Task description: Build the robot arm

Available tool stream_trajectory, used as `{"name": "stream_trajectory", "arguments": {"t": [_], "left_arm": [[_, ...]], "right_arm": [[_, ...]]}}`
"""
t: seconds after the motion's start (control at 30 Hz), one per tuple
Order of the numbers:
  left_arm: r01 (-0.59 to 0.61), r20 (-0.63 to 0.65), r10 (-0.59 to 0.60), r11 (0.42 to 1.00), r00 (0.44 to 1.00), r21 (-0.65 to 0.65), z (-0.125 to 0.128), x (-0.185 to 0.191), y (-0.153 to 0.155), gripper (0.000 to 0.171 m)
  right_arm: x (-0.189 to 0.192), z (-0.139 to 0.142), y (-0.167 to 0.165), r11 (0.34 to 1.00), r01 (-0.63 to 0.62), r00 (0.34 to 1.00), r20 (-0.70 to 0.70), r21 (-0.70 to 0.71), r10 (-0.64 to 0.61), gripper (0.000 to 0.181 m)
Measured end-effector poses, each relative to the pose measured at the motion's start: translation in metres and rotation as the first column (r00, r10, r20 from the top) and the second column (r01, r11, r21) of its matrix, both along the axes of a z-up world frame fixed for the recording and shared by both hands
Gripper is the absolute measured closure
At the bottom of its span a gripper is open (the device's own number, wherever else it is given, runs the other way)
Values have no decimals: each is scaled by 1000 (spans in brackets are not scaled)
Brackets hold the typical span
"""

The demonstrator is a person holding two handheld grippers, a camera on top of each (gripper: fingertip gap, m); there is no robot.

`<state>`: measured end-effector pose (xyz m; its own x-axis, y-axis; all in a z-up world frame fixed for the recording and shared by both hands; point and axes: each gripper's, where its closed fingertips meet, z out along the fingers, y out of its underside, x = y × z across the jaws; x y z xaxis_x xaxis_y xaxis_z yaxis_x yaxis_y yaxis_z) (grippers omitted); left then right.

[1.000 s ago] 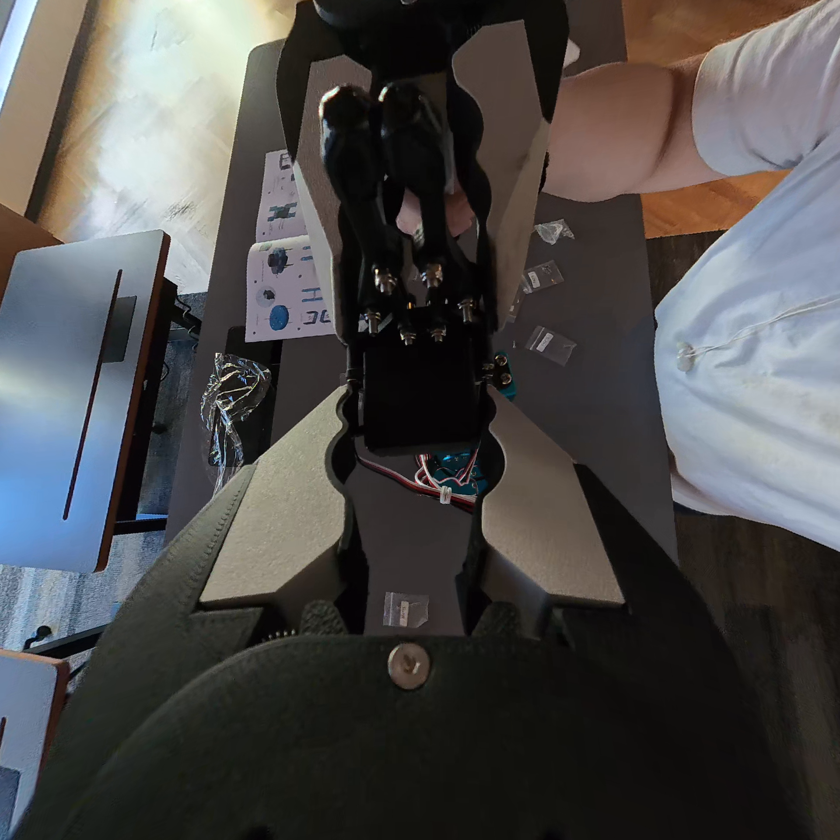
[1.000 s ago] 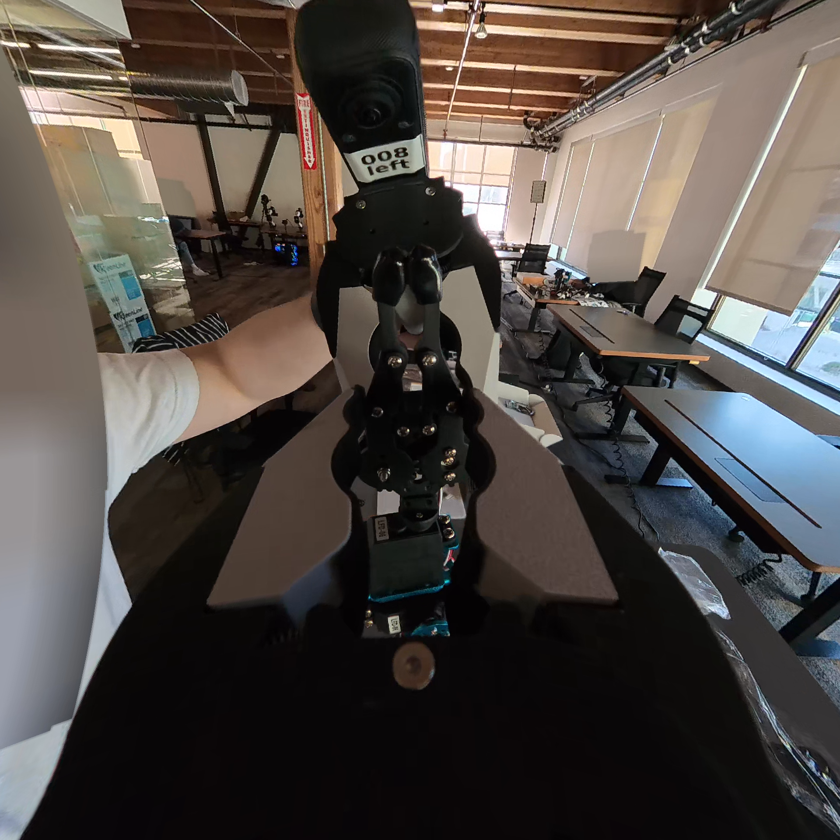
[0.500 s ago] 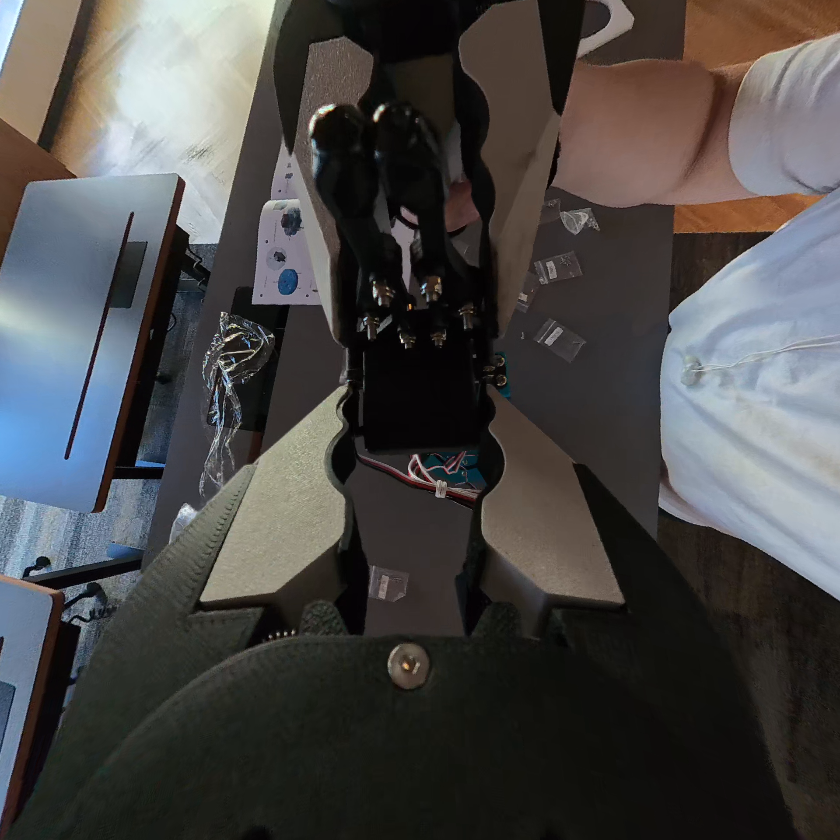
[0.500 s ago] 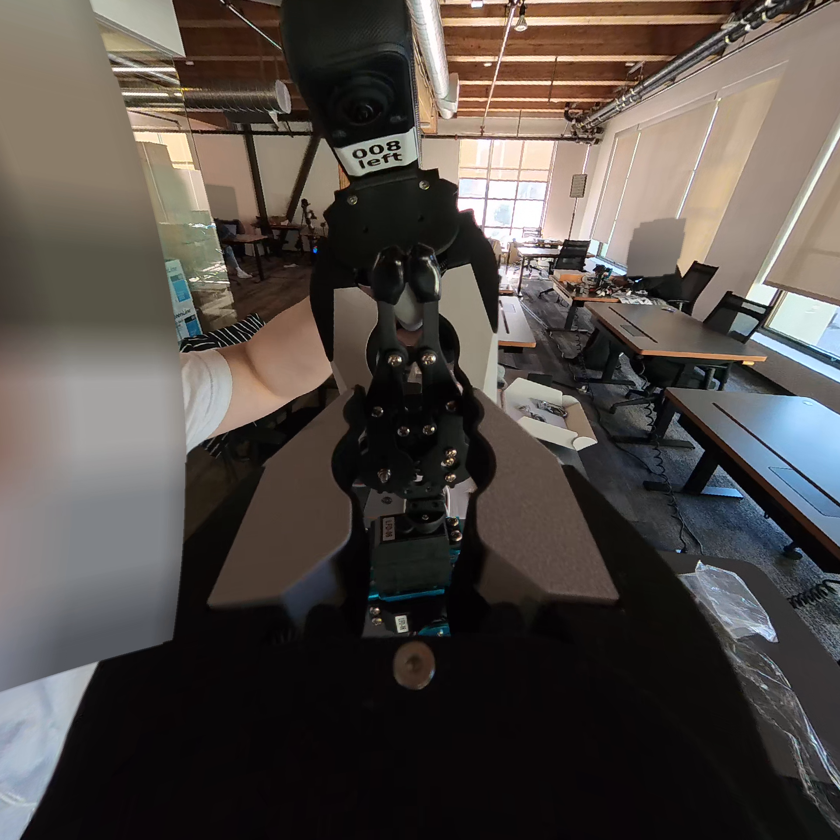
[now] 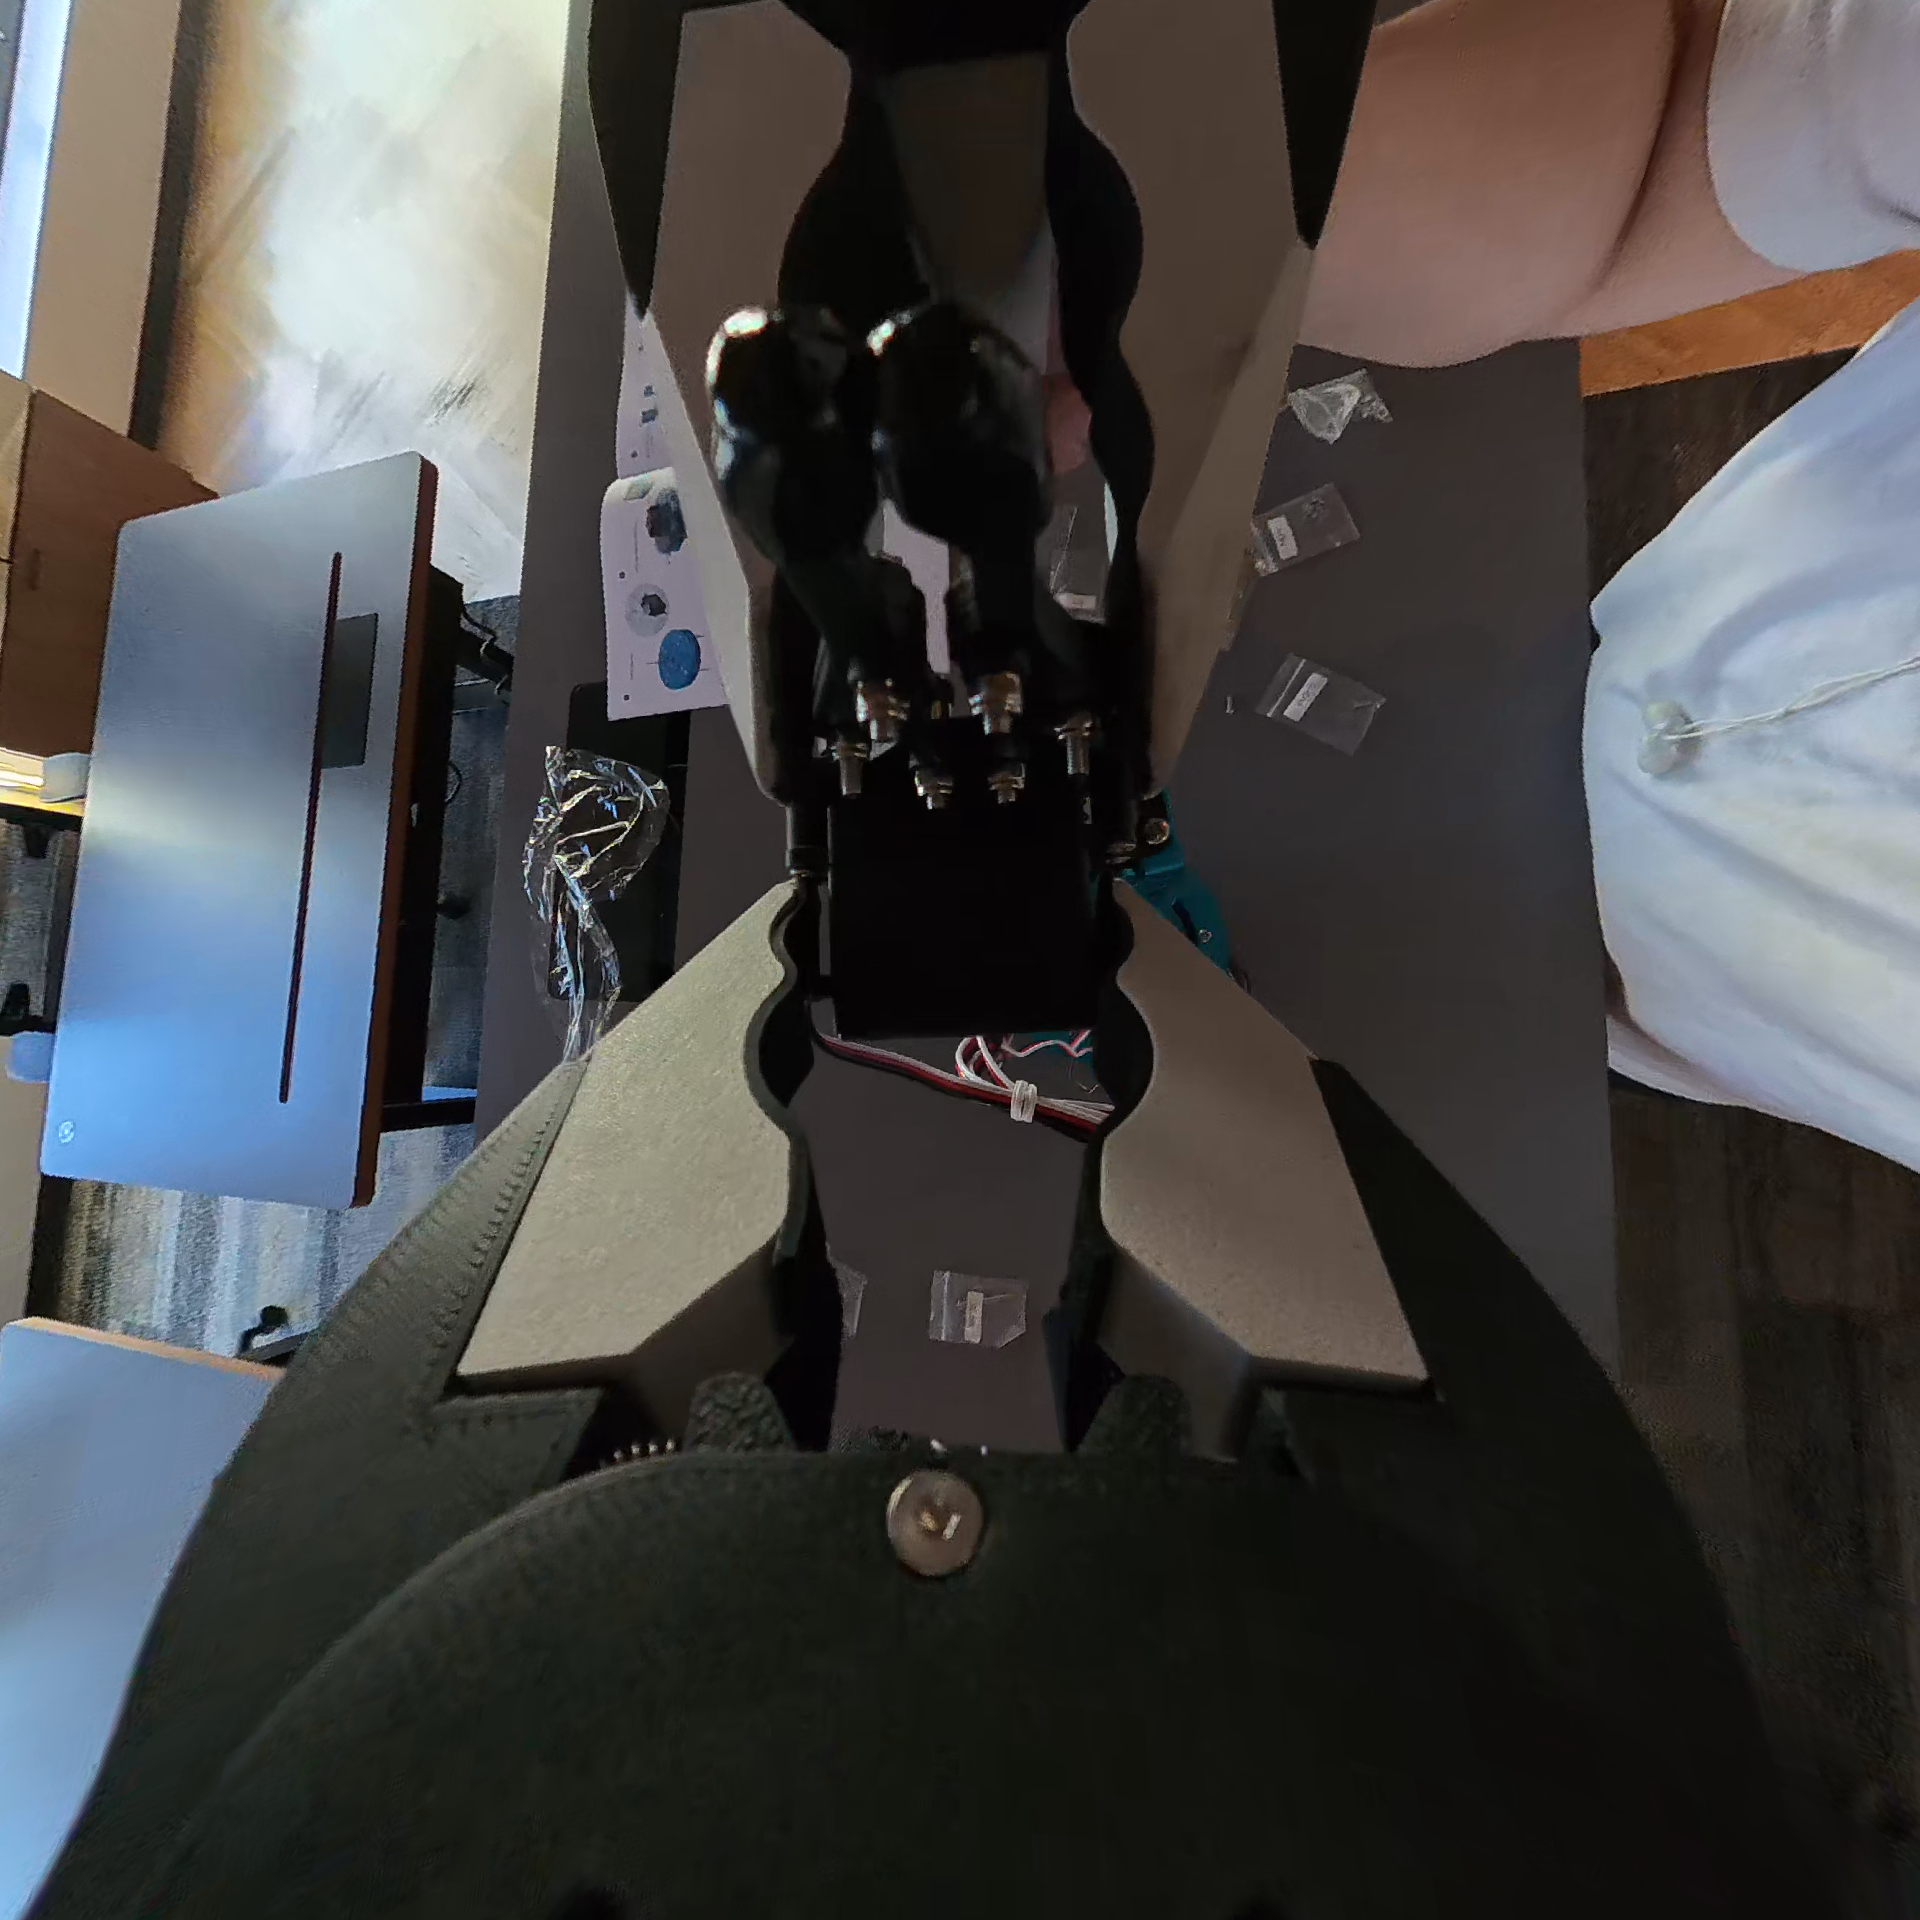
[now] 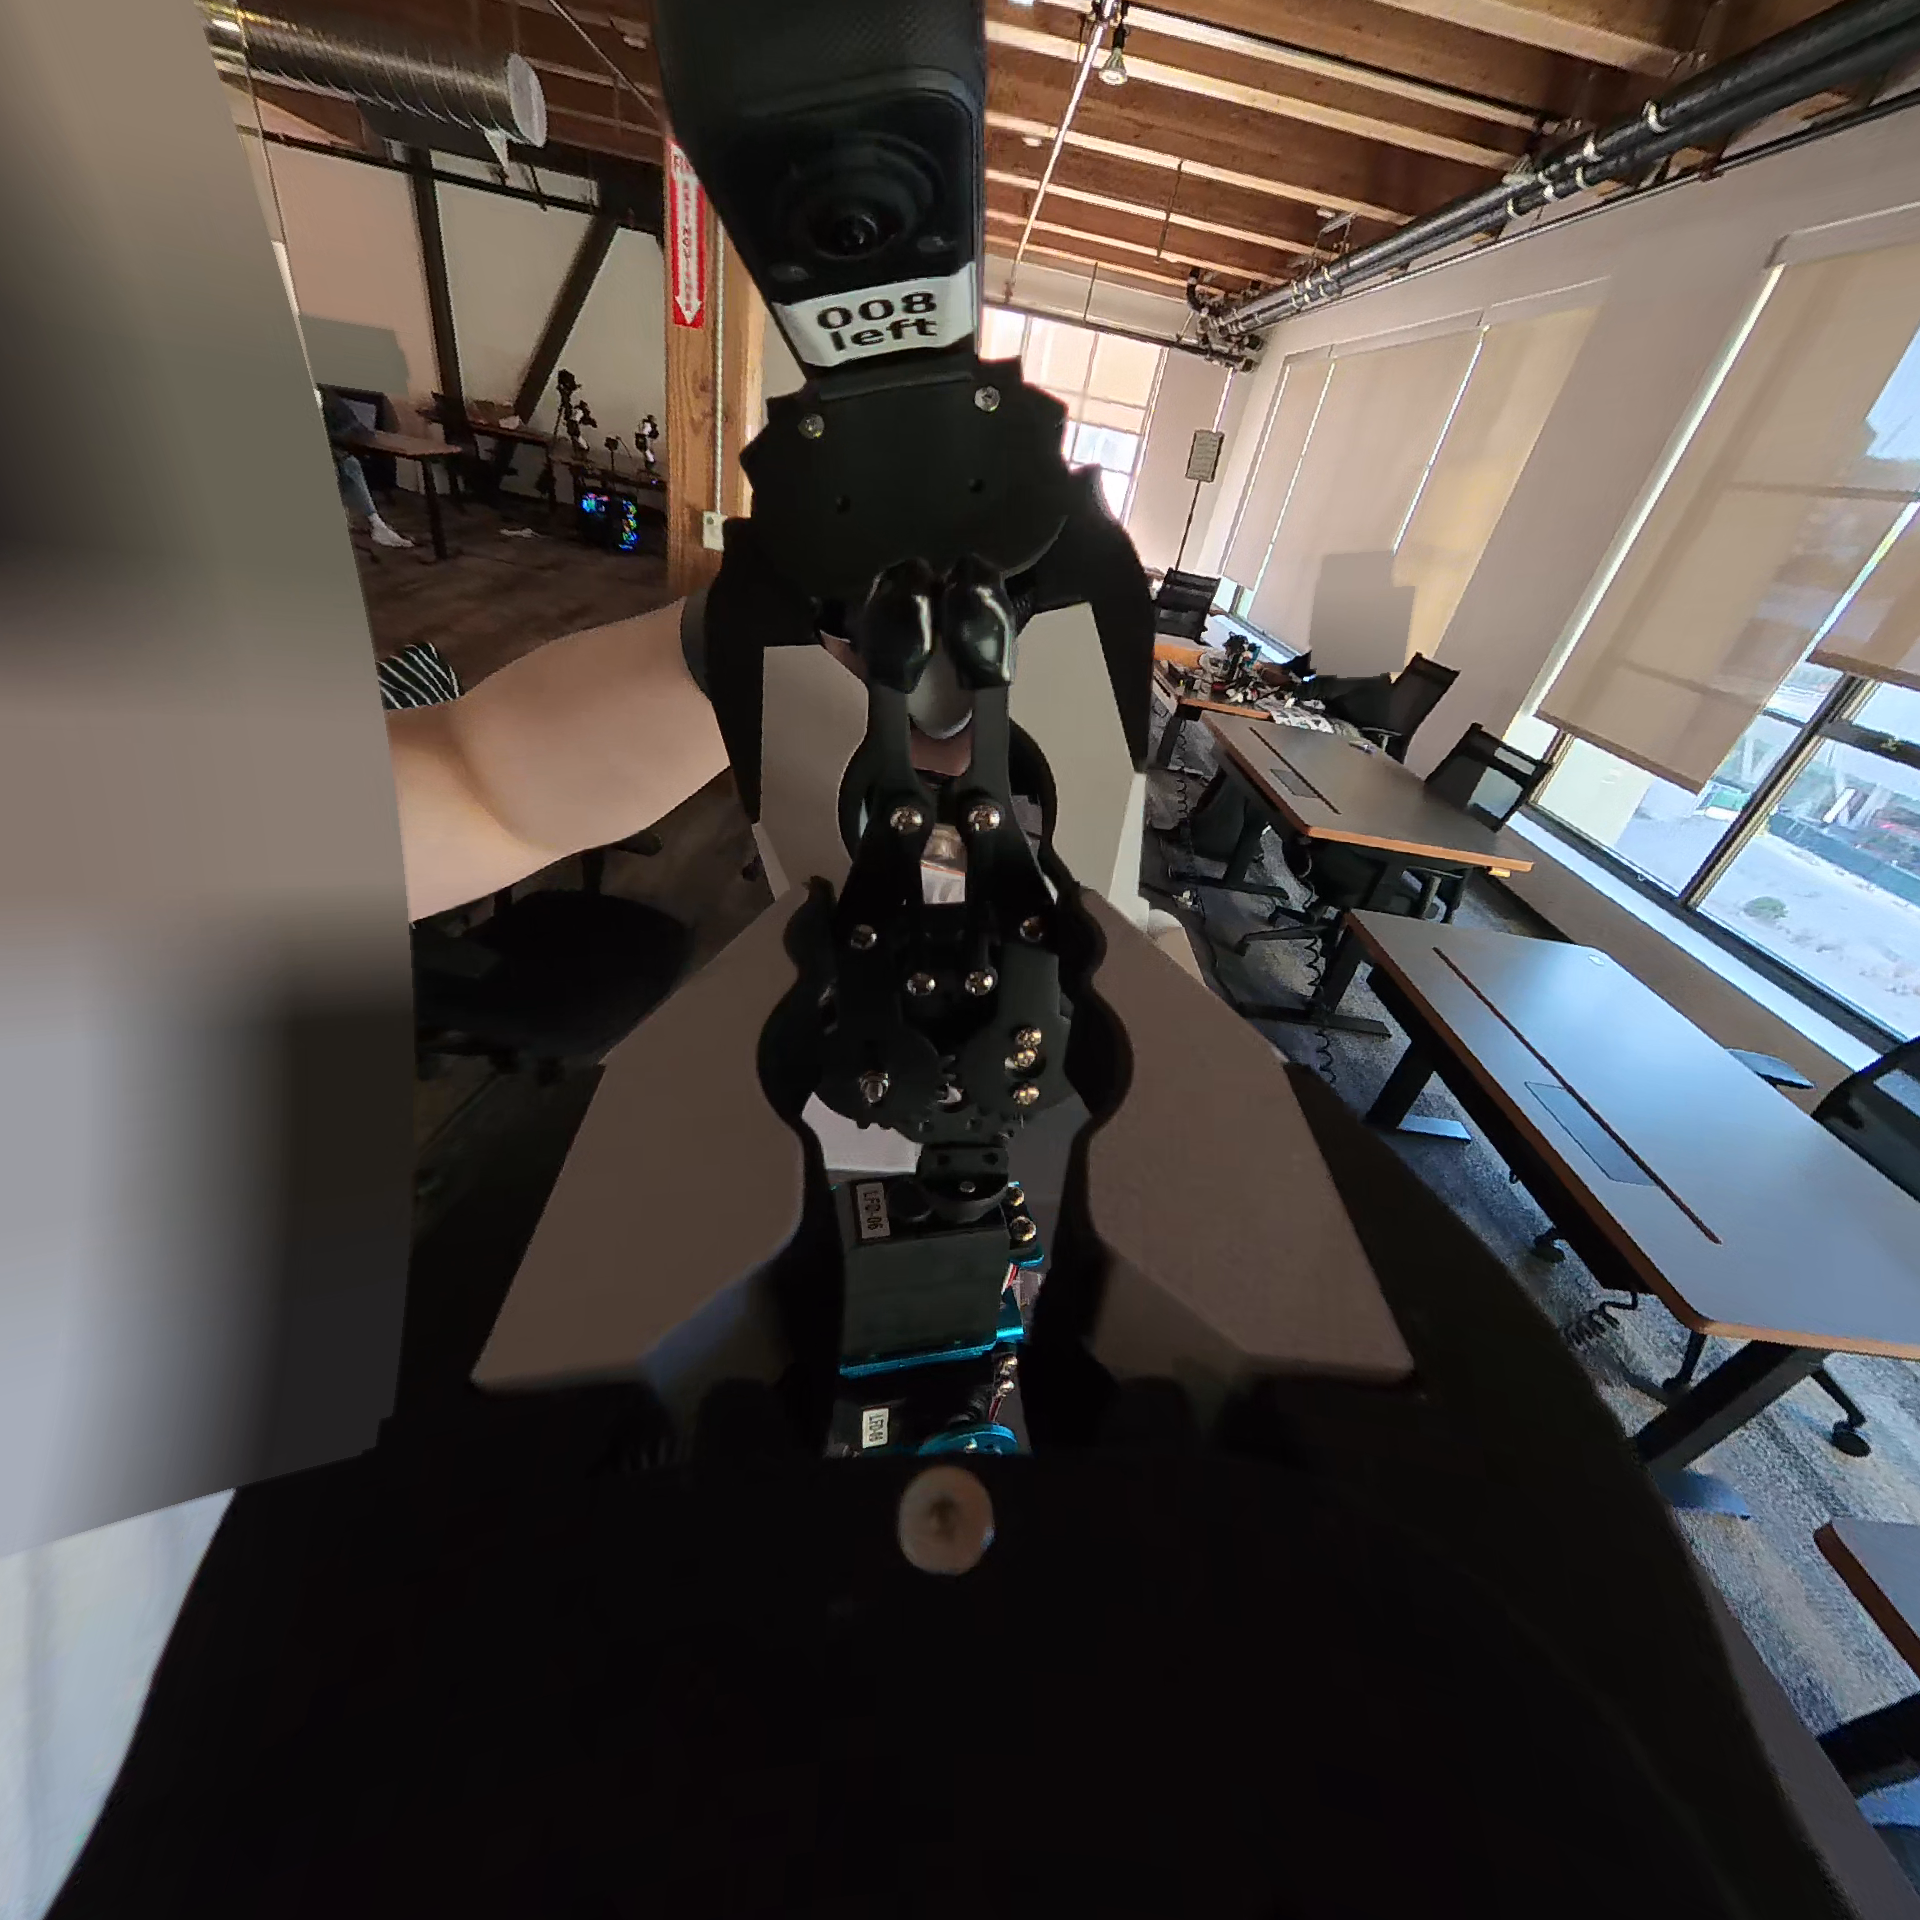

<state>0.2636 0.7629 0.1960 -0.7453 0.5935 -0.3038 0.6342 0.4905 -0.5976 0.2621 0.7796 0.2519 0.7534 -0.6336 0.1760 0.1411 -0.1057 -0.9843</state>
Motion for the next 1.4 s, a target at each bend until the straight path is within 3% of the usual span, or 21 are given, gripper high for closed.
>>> {"name": "stream_trajectory", "arguments": {"t": [0.2, 0.7, 0.93, 1.4], "left_arm": [[-36, 7, 36, 999, 999, 30, 1, 2, 0, 119], [6, -224, 19, 994, 974, 107, -3, 2, 0, 120], [48, -359, 26, 980, 933, 194, -6, -1, 3, 119], [80, -397, 3, 978, 918, 193, -6, 1, 2, 120]], "right_arm": [[2, 0, -2, 998, -52, 998, -24, 18, 53, 139], [16, -1, -5, 997, -6, 969, -244, 74, 24, 139], [23, -4, -4, 993, 17, 913, -406, 113, 31, 139], [28, -2, -6, 972, 46, 935, -352, 231, 39, 139]]}}
